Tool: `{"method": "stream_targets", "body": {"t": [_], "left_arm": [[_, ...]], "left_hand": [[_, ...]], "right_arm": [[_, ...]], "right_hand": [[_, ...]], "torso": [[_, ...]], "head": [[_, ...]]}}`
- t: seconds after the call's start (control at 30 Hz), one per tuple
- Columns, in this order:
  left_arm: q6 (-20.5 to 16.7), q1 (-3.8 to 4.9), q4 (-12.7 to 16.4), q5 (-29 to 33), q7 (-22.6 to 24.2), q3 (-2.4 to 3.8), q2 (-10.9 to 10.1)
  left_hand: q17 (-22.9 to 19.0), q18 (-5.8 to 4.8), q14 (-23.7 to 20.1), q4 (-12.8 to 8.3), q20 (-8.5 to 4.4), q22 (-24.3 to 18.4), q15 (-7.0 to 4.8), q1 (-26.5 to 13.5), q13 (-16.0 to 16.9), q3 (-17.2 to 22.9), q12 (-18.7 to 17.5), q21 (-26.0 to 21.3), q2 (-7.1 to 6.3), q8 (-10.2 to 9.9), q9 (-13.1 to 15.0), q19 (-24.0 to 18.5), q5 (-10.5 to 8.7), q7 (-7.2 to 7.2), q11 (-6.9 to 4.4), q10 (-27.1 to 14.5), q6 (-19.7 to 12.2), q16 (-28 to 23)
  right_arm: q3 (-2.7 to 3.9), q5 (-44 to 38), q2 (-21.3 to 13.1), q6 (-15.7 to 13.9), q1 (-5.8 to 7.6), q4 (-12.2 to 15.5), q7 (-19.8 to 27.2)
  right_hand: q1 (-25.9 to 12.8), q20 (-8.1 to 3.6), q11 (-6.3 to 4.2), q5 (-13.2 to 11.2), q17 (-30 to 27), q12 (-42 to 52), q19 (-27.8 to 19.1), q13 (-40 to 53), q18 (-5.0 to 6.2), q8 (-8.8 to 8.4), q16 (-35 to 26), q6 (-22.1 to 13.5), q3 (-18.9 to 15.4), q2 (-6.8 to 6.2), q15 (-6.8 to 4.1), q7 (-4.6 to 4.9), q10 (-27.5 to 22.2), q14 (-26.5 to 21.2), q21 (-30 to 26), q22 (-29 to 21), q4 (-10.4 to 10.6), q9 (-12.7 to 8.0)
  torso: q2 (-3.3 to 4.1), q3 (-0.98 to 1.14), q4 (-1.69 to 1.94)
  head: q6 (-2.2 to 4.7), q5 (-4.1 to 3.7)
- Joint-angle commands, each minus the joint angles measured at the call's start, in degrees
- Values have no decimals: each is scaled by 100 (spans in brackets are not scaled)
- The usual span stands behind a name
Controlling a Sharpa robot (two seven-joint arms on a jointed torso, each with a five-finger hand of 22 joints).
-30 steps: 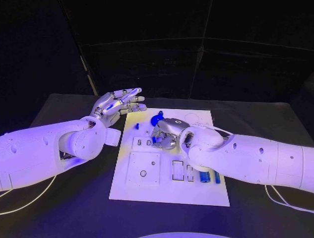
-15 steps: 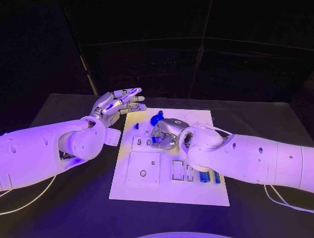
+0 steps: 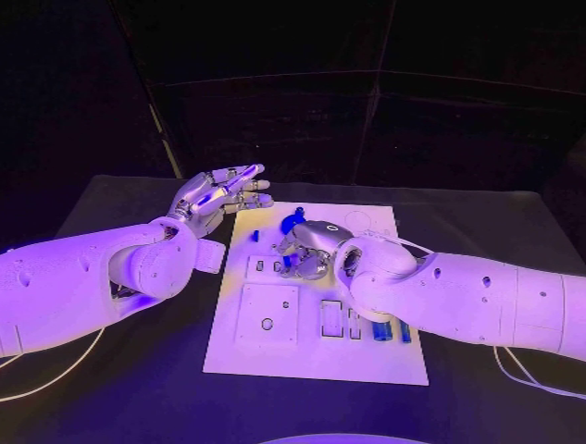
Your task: Assemble the parts on the task board
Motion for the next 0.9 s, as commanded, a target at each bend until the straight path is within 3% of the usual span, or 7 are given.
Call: {"method": "stream_targets", "body": {"t": [0.03, 0.3, 0.47, 0.57, 0.73, 0.8, 0.9], "left_arm": [[98, 9, -3, -29, 30, 4, 6], [124, 9, -18, -29, 15, 4, 9], [56, 9, -71, -194, -68, 4, -3], [-13, 10, -127, -529, -183, 5, -34], [25, 44, -264, -1207, -654, 8, -102], [112, 84, -323, -1551, -972, 8, -123], [340, 163, -384, -2074, -1589, 8, -157]], "left_hand": [[8, 26, 26, -23, 18, -8, 21, 5, 1, -22, -29, -40, 51, -27, 8, 2, 9, 469, 6, 38, 38, -23], [14, 29, 45, -53, 15, -13, 14, 32, 4, -19, -25, -40, 55, -18, 16, 14, 9, 460, -2, 64, 115, -25], [82, 52, 287, -189, -55, -3, -84, 165, 33, 4, 82, 29, 83, 156, 96, 182, 7, 316, -126, 353, 815, 58], [260, 50, 910, -201, -221, 80, -296, 113, 129, -85, 345, 239, 26, 337, 152, 564, 31, 179, -304, 931, 1229, 376], [898, 35, 2539, -190, -763, 431, -837, 13, 314, -298, 781, 1020, -86, 519, 202, 1833, 113, -199, -770, 2000, 1787, 1432], [2286, 34, 2966, -153, -962, 596, -983, -55, 406, -393, 942, 1350, -100, 512, 199, 2268, -31, -312, -913, 2326, 1875, 2810], [6048, -74, 3047, -5, -1231, 1227, -1253, -341, 868, -741, 1561, 2378, -235, 473, 234, 3126, 101, -522, -1065, 2782, 1979, 6433]], "right_arm": [[1, 104, -27, -458, 3, 39, 378], [2, 352, -147, -698, -3, 105, 998], [2, 561, -393, -691, -2, 270, 1450], [2, 755, -607, -663, 0, 397, 1771], [5, 1302, -1044, -553, 25, 688, 2196], [6, 1633, -1224, -422, 76, 800, 2253], [6, 2223, -1517, -200, 216, 957, 2269]], "right_hand": [[20, 50, 27, -21, 795, -46, 7, -42, -52, -31, -24, -191, -56, -65, 60, 14, -57, 449, -28, -18, 20, -2], [48, 57, 33, -10, 794, -46, -1, -44, -50, -26, -25, -209, -68, -75, 66, 21, -62, 448, -36, -32, 31, 1], [76, 69, 37, 197, 780, -25, -9, -32, -46, 15, -32, -111, -152, -78, 73, 21, -62, 444, -43, -44, 73, 26], [100, 69, 31, 266, 738, -33, -30, -48, -40, 41, -52, -58, -179, -54, 70, 11, -81, 433, -62, -78, 80, 38], [179, 61, 13, 344, 495, -89, -174, -126, 4, 83, -173, 27, -210, -20, 56, -9, -158, 371, -219, -356, 57, 51], [243, 53, 2, 370, -97, -472, -561, -615, 112, 93, -509, 52, -221, 23, 42, -17, -549, 194, -662, -1079, 45, 50], [335, 16, -35, 383, -1167, -1190, -738, -1495, 138, 135, -1269, 133, -259, 75, 1, -64, -981, -91, -1039, -1380, 34, 51]], "torso": [[-5, 1, -1], [-6, -2, 1], [-12, 6, -1], [-23, 0, 1], [-18, 10, -6], [-37, 12, -9], [-72, 18, -11]], "head": [[7, 26], [35, 6], [26, 27], [51, 30], [71, 45], [73, 35], [78, 37]]}}
